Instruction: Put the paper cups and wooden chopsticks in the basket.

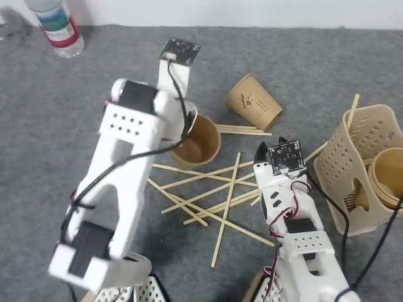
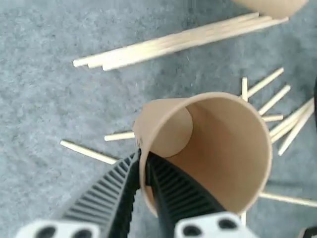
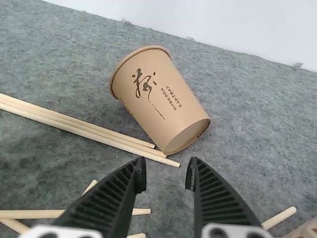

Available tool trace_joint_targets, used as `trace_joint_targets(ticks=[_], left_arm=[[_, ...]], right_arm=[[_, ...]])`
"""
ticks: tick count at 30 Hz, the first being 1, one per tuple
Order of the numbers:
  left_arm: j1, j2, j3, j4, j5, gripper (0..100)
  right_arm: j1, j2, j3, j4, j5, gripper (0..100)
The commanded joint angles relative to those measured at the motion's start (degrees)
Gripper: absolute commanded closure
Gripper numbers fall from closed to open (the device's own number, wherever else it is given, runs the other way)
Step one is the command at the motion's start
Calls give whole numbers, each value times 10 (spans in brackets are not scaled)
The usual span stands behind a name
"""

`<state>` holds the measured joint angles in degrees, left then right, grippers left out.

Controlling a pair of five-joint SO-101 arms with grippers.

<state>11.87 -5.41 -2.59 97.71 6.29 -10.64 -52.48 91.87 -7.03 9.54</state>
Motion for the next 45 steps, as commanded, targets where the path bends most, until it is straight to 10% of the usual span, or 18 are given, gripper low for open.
trace_joint_targets(ticks=[1,6,17,27,45], left_arm=[[0,-92,54,4,-37,990],[-2,-200,188,-47,-67,990],[-1,-240,306,-257,-75,990],[62,-242,317,-306,2,990],[135,-338,362,-332,3,989]], right_arm=[[-4,-14,-10,-10,-5,847],[-1,-14,-17,-2,-2,847],[22,-14,-272,366,-6,847],[-133,-7,-549,631,-2,758],[-157,-12,-536,607,-4,745]])
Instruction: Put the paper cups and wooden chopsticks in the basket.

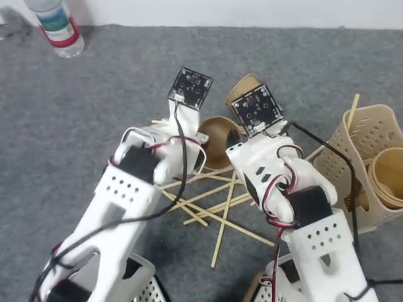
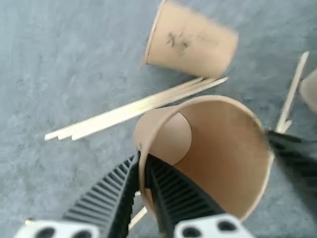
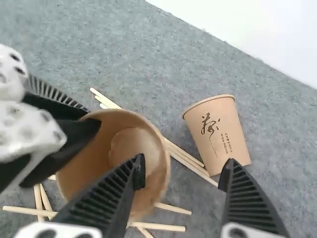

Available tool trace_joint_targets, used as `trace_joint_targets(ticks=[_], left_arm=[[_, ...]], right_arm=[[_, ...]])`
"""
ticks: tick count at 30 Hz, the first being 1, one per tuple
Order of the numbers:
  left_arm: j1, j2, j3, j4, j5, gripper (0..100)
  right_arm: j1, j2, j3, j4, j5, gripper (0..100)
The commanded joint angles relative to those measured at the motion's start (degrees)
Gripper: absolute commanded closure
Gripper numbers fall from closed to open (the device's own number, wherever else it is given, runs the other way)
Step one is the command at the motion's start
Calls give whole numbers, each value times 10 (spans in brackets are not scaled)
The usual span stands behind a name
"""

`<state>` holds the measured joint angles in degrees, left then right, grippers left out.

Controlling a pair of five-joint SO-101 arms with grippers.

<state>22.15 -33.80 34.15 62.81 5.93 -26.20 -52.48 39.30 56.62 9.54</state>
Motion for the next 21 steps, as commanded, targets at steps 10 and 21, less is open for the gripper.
trace_joint_targets(ticks=[10,21], left_arm=[[56,-137,11,40,3,989],[55,-139,11,44,3,988]], right_arm=[[0,-10,75,-115,0,745],[9,-12,87,-119,79,963]])
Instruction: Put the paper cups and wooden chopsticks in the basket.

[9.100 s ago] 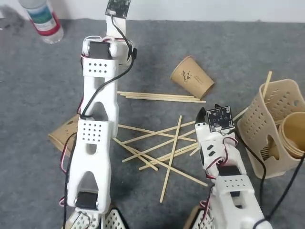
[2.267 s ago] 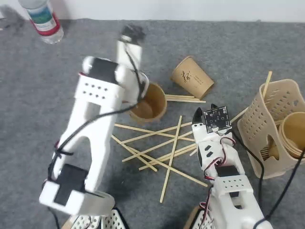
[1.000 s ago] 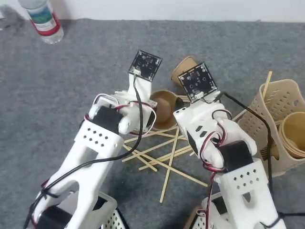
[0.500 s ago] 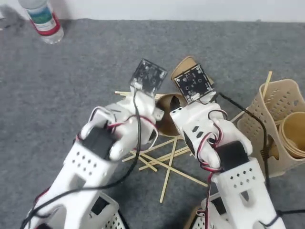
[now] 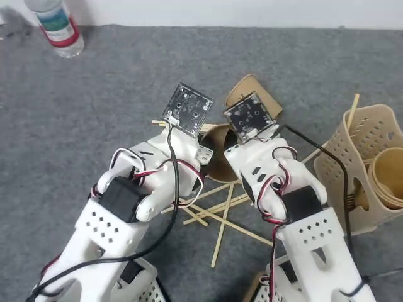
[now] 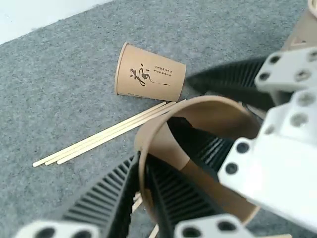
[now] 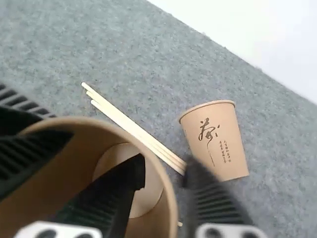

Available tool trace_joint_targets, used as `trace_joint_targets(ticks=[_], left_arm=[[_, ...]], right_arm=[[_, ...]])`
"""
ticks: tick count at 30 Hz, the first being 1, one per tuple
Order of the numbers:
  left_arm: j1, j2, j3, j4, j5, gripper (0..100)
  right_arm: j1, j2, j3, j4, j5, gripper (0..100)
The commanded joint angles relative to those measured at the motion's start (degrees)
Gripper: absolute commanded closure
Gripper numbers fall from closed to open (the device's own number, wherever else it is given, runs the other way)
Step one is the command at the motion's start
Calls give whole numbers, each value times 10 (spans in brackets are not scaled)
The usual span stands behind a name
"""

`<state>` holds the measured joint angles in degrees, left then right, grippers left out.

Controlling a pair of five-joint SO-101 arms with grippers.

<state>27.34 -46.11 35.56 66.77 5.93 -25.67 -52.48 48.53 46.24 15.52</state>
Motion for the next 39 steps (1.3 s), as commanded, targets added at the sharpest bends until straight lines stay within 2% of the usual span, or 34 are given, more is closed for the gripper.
trace_joint_targets(ticks=[1,13,15,17,20,22,26,32,34,39], left_arm=[[4,-16,-3,4,3,988],[-1,-16,-3,4,3,978],[-13,-16,-1,4,1,912],[-11,-16,4,4,1,797],[13,-17,6,4,-21,641],[26,-17,5,11,-29,577],[29,-42,7,17,-30,562],[25,-158,52,16,-33,562],[-11,-196,65,8,-33,562],[-147,-262,90,-9,-13,562]], right_arm=[[5,-13,-5,-15,19,983],[50,-29,-15,-35,15,991],[47,-49,-16,-34,15,991],[46,-61,-13,-37,15,991],[47,-59,-12,-36,15,991],[49,-55,-12,-33,15,991],[51,-51,-12,-32,15,991],[51,-56,-12,-32,15,991],[51,-56,-12,-32,15,991],[51,-61,-16,-32,16,991]])
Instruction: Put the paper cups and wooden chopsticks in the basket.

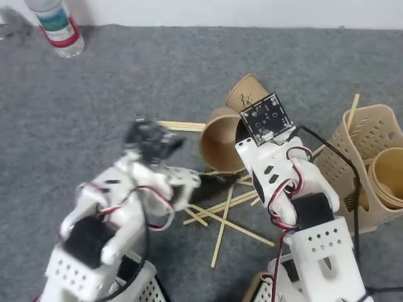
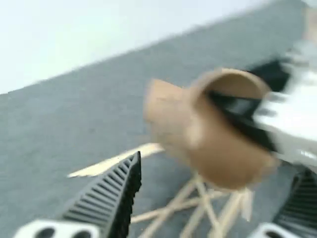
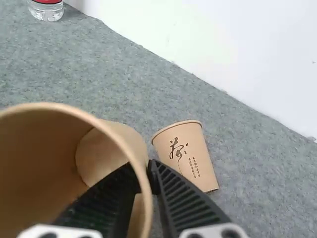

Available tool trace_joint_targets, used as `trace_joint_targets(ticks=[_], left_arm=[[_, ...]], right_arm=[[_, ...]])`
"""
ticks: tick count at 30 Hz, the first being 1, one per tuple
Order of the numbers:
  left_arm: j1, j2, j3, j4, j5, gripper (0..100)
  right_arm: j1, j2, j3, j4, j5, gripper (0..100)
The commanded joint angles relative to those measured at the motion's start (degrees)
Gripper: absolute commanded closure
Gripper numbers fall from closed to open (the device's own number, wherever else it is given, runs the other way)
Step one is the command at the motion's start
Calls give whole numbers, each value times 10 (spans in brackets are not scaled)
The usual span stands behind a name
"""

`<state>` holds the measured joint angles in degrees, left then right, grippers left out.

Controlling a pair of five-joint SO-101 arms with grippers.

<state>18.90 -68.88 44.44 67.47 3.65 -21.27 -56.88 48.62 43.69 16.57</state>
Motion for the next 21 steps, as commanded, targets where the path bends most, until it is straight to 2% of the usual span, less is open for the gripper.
trace_joint_targets(ticks=[1,7,13,19,21], left_arm=[[-79,-45,7,-16,18,562],[-174,-76,60,-49,60,562],[-304,-76,192,-165,80,562],[-324,-79,289,-206,80,562],[-325,-79,321,-232,76,562]], right_arm=[[7,-17,-18,-7,5,991],[7,-16,-102,59,7,991],[5,9,-311,196,38,991],[9,116,-555,399,54,991],[30,159,-641,472,54,991]])
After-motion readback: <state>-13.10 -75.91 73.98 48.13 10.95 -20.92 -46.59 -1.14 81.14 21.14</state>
